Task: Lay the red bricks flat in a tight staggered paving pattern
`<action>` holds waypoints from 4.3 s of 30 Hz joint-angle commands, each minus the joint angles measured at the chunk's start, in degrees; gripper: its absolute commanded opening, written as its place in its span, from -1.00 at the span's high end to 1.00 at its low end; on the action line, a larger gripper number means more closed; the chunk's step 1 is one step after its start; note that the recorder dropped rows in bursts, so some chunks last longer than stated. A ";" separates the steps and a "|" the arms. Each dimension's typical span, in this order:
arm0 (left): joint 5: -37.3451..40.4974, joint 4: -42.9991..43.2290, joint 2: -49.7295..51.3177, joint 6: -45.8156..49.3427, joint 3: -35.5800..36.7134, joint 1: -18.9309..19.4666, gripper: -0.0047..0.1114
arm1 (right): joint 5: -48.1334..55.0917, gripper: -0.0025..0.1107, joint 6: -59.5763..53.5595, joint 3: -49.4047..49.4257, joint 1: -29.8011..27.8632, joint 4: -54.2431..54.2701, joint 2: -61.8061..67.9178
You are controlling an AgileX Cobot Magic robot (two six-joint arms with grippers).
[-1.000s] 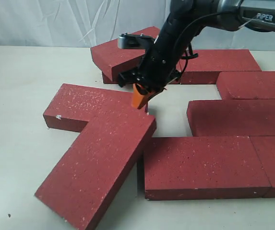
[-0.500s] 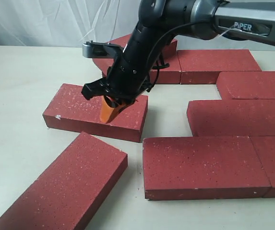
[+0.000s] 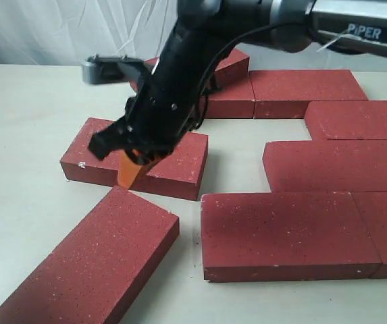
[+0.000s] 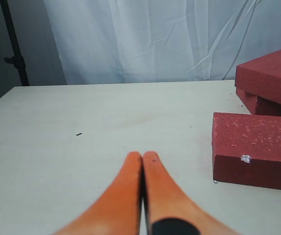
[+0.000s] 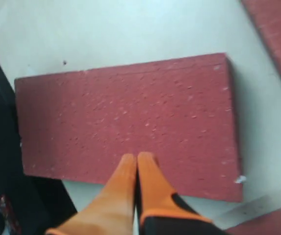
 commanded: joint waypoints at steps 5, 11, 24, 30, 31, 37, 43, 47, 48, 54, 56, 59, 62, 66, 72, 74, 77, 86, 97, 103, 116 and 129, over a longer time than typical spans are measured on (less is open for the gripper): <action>0.01 -0.08 -0.30 -0.36 0.29 -0.01 0.92 | -1.15 0.97 -1.62 6.18 10.31 -0.58 -0.46; 0.01 -0.08 -0.30 -0.36 0.29 -0.01 0.92 | -5.93 0.97 -1.62 7.81 13.18 -2.54 -0.46; 0.01 -0.08 -0.30 -0.36 0.29 -0.01 0.92 | -11.81 0.97 0.33 8.32 13.18 -4.86 4.03; 0.01 -0.08 -0.30 -0.36 0.29 -0.01 0.92 | -16.65 0.97 5.71 8.32 13.18 -12.89 4.31; 0.01 -0.08 -0.30 -0.36 0.29 -0.01 0.92 | -17.15 0.97 6.88 8.32 13.18 -14.62 4.31; 0.01 -0.08 -0.30 -0.36 0.29 -0.01 0.92 | -20.07 0.97 12.53 8.32 13.18 -20.92 4.31; 0.01 -0.08 -0.30 -0.36 0.29 -0.01 0.92 | -21.54 0.97 17.62 8.32 13.18 -25.82 4.31; 0.01 -0.08 -0.30 -0.36 0.29 -0.01 0.92 | -21.54 0.97 17.90 8.32 13.18 -26.18 4.31; 0.01 -0.08 -0.30 -0.36 0.29 -0.01 0.92 | -21.54 0.97 18.29 8.32 13.18 -26.49 4.31; 0.01 -0.08 -0.30 -0.36 0.29 -0.01 0.92 | -21.65 0.97 21.89 8.32 13.18 -25.33 4.02; -0.42 -0.08 -0.30 -0.36 0.29 -0.01 0.92 | -21.77 0.97 21.89 8.22 13.18 -23.36 3.34; -0.42 -0.08 -0.30 -0.36 0.29 -0.01 0.92 | -22.15 0.97 21.89 8.22 13.18 -22.51 1.58; -0.42 -0.08 -0.30 -0.36 0.29 -0.01 0.92 | -21.81 0.97 21.89 8.22 13.18 -22.28 -0.30; -0.42 -0.08 -0.30 -0.36 0.29 -0.01 0.92 | -21.31 0.97 21.89 8.22 13.18 -22.07 -2.76; -0.42 -0.08 -0.30 -0.36 0.29 -0.01 0.92 | -19.80 0.97 21.89 8.22 12.53 -22.64 -5.01; -0.42 -0.08 -0.30 -0.36 0.29 -0.01 0.92 | -19.09 0.97 21.89 8.22 11.45 -22.64 -5.49; -0.42 -0.08 -0.30 -0.36 0.29 -0.01 0.92 | -18.43 0.97 21.89 8.22 9.41 -22.53 -6.00; -0.42 -0.08 -0.30 -0.36 0.29 -0.01 0.92 | -16.96 0.97 19.04 8.22 2.27 -21.95 -6.41; -0.42 -0.08 -0.30 -0.36 0.29 -0.01 0.92 | -20.63 0.97 10.95 8.22 -5.84 -22.35 -5.53; -0.42 -0.08 -0.30 -0.36 0.29 -0.01 0.92 | -20.73 0.97 10.95 8.22 -5.84 -20.61 -3.35; -0.42 -0.08 -0.30 -0.36 0.29 -0.01 0.92 | -23.13 0.97 10.95 8.22 -5.84 -12.14 1.70; -0.42 -0.08 -0.30 -0.36 0.29 -0.01 0.92 | -23.10 0.97 11.06 8.22 -5.84 -18.10 6.22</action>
